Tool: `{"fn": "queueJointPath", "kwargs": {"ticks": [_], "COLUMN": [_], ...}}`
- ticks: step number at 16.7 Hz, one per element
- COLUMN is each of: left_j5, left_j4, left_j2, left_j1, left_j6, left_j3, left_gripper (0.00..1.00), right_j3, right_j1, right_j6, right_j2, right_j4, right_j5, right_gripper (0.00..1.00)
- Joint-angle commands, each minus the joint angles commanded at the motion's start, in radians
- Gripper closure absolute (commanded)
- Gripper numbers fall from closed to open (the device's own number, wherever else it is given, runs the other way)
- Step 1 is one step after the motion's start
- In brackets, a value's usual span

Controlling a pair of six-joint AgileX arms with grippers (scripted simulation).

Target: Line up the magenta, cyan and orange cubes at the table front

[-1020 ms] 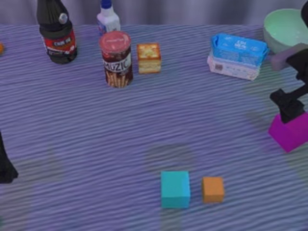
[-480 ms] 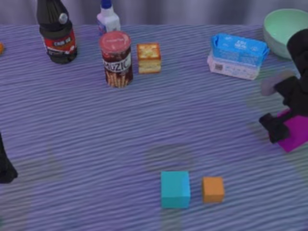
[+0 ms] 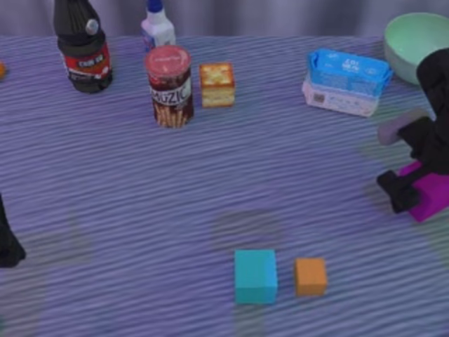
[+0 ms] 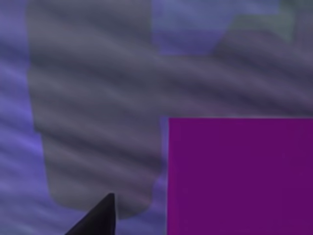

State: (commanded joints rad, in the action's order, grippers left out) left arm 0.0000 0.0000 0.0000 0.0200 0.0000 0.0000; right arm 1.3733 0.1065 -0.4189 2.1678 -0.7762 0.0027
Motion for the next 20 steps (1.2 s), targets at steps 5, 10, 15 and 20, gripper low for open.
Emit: {"fn": "queueJointPath", "kwargs": {"ticks": [5,10,15,20], "left_j5": [0.0,0.0,0.0,0.0], "left_j4": [0.0,0.0,0.0,0.0], "left_j2": [0.0,0.0,0.0,0.0], "left_j1": [0.0,0.0,0.0,0.0], "left_j6": [0.0,0.0,0.0,0.0], "left_j3": [0.0,0.0,0.0,0.0], "left_gripper": [0.0,0.0,0.0,0.0], "right_j3": [0.0,0.0,0.0,0.001], "right_j1": [0.0,0.0,0.0,-0.002], "right_j6": [0.0,0.0,0.0,0.003], "right_j2": [0.0,0.0,0.0,-0.012], "right_j4": [0.0,0.0,0.0,-0.006], "right_j5": [0.0,0.0,0.0,-0.003], "right_gripper": [0.53,0.9,1.0,1.0]}}
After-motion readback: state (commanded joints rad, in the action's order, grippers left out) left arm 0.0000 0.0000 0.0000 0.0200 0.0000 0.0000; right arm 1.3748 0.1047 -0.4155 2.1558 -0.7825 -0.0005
